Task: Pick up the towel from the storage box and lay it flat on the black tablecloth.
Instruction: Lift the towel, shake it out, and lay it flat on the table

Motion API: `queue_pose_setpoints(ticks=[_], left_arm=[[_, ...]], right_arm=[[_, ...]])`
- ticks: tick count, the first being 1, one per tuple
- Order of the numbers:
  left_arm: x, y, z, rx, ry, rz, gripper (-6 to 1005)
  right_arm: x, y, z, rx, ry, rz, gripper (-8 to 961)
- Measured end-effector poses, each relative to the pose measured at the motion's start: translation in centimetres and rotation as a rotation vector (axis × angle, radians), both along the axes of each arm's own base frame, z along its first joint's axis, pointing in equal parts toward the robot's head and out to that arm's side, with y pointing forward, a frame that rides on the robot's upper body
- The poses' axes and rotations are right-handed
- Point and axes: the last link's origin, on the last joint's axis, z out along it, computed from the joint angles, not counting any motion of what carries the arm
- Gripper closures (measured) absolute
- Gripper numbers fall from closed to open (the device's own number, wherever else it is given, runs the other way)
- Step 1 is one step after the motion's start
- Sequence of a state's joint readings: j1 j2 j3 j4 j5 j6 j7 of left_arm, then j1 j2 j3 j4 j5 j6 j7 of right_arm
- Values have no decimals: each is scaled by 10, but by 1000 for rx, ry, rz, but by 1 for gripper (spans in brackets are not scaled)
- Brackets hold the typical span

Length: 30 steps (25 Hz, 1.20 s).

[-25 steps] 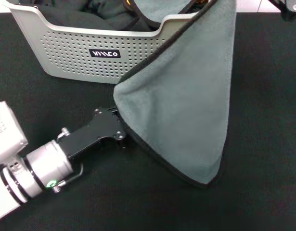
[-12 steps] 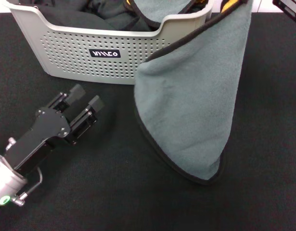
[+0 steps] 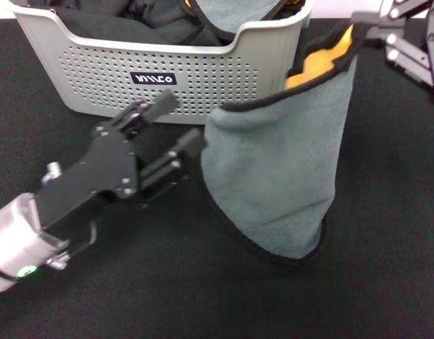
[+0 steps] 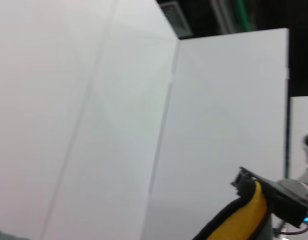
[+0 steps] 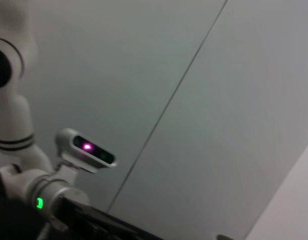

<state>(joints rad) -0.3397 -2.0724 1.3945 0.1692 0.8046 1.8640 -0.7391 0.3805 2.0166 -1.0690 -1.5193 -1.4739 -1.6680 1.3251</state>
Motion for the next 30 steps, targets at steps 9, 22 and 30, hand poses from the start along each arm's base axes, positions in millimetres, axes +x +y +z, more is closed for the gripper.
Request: queue_pose_setpoints(ticks=[9,22,30], left_arm=[[29,16,-20,-73,50,-128,291],[38,25,-23,-34,62,-152,296],[46,25,-26,-63,68,-201,299]], right_arm=[[-10,9,-13,-35,-13,15,941],[-29,12,-17,-52,-28,79,940],[-41,15,-3,9,-9,113,939]])
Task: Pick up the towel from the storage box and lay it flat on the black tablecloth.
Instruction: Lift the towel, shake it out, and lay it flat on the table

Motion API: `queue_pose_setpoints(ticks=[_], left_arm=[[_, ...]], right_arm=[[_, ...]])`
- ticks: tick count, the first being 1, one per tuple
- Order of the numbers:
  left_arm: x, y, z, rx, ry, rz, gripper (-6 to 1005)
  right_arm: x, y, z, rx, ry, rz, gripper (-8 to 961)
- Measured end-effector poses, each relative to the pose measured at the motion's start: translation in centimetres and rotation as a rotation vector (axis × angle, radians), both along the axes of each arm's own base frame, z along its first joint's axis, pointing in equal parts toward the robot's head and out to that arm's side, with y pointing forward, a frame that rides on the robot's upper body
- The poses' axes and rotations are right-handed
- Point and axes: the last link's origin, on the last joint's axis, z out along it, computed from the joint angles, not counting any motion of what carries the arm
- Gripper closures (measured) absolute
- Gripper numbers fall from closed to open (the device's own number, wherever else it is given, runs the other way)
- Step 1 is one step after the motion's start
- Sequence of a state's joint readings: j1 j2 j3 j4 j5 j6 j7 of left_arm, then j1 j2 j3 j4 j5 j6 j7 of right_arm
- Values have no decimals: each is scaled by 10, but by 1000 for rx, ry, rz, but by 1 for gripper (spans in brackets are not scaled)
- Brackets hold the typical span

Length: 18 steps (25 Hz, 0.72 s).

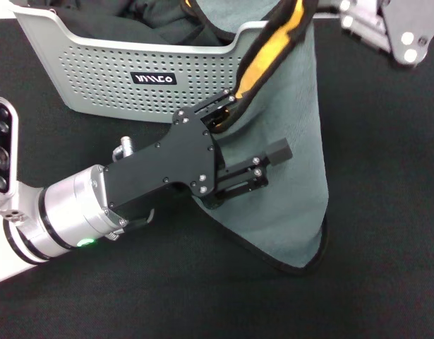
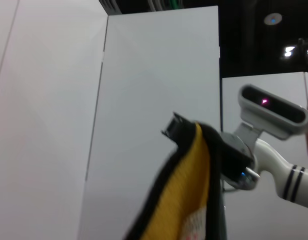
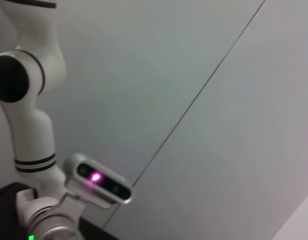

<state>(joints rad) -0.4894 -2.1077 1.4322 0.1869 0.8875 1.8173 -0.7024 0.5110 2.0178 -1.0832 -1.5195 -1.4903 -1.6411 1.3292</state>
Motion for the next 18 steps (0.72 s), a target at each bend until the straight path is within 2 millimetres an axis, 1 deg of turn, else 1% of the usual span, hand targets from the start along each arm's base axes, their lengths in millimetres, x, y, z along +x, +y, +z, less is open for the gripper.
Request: queue_pose_setpoints(ticks=[5,11,18], left_arm=[[1,-1,-2,-10,6,-9,301],[-3,-3,-3,-12,10,8,303],[-5,-4,-4,-17,14,24,306]], right_arm=[[-8,1,11,47,14,8,939],[-17,5,23,103,33,16,938],[-28,-2,30,136,25,51,937]])
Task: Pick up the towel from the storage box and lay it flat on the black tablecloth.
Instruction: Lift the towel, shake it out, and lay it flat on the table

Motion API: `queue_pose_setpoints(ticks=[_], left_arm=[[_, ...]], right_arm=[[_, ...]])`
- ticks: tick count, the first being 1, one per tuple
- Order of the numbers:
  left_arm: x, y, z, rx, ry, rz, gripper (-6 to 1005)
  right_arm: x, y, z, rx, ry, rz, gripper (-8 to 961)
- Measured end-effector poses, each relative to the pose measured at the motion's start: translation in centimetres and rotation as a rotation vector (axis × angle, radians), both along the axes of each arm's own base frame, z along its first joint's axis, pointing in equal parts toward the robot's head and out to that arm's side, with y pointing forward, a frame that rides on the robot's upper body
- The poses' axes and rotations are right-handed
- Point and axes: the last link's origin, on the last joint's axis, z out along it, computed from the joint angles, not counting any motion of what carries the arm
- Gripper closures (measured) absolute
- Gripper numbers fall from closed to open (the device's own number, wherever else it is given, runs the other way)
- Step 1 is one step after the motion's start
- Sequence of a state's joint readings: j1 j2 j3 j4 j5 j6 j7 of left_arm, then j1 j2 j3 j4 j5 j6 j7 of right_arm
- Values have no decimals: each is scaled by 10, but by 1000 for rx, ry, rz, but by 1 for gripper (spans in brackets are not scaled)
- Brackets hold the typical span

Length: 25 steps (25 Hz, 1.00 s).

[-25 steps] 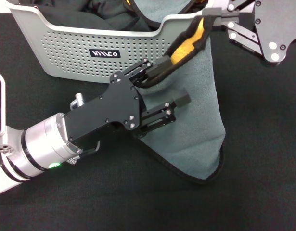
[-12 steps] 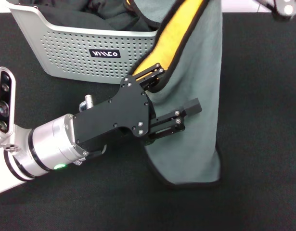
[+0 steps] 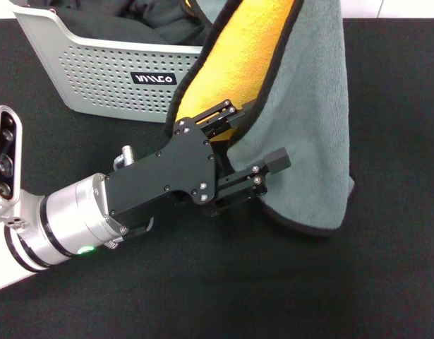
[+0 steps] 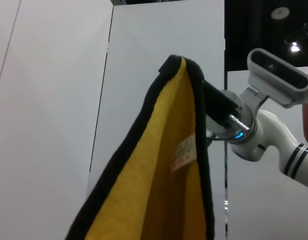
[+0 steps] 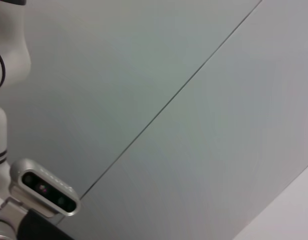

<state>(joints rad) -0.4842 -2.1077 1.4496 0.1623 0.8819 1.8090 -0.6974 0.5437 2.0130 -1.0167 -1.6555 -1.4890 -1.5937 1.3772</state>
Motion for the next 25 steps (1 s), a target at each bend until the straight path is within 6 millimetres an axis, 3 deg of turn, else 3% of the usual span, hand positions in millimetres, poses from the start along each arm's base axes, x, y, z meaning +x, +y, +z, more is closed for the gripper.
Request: queue_pose_setpoints(ticks=[6,14,25], left_arm=[[-5,-2,-2,-4,10,24,308],[-9,-4,-5,-12,31,44,398],[-19,-14,-3,4,20,78,390]], right_arm=[[-4,0,5,33,10,4,937],[-13,-4,8,66,10,35,936],[-10,-3,18,116,26,14,935]])
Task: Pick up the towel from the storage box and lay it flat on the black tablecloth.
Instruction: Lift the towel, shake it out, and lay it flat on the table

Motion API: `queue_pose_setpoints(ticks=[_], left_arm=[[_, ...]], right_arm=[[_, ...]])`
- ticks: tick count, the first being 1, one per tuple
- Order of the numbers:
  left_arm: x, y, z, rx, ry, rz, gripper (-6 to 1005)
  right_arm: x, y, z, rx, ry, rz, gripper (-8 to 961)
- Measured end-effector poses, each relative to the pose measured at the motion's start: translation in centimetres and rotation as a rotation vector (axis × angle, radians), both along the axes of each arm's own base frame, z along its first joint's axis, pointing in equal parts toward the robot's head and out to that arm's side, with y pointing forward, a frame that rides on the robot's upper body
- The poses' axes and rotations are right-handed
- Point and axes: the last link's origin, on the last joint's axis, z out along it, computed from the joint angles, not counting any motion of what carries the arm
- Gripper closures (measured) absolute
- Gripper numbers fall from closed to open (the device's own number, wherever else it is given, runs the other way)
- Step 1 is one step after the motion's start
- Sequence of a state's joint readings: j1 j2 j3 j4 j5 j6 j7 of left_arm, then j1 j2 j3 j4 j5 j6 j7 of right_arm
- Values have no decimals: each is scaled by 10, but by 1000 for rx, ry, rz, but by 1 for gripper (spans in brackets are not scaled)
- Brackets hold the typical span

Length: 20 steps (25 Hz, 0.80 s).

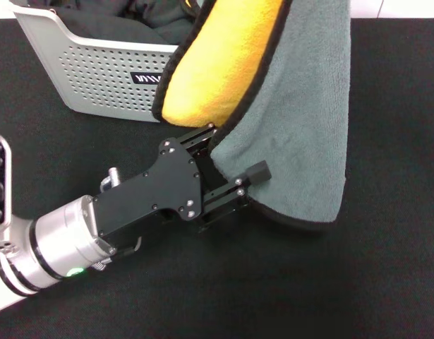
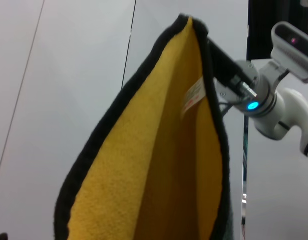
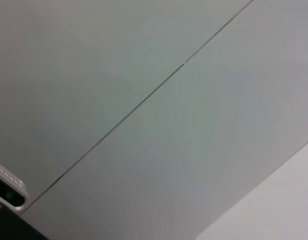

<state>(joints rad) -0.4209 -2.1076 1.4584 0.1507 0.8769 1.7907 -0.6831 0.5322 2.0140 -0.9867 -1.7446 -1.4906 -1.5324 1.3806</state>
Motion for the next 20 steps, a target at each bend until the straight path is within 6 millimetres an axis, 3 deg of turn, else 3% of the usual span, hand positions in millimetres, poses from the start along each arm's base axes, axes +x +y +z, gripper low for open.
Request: queue_pose_setpoints(ticks=[15,20], left_arm=[[2,-12,5,14,-42,-54,389],[2,-9,6,27,-47,-42,389]], right_arm=[[5,3,0,3,2,-23,933],[2,-2,-9,-35,-23,0,933]])
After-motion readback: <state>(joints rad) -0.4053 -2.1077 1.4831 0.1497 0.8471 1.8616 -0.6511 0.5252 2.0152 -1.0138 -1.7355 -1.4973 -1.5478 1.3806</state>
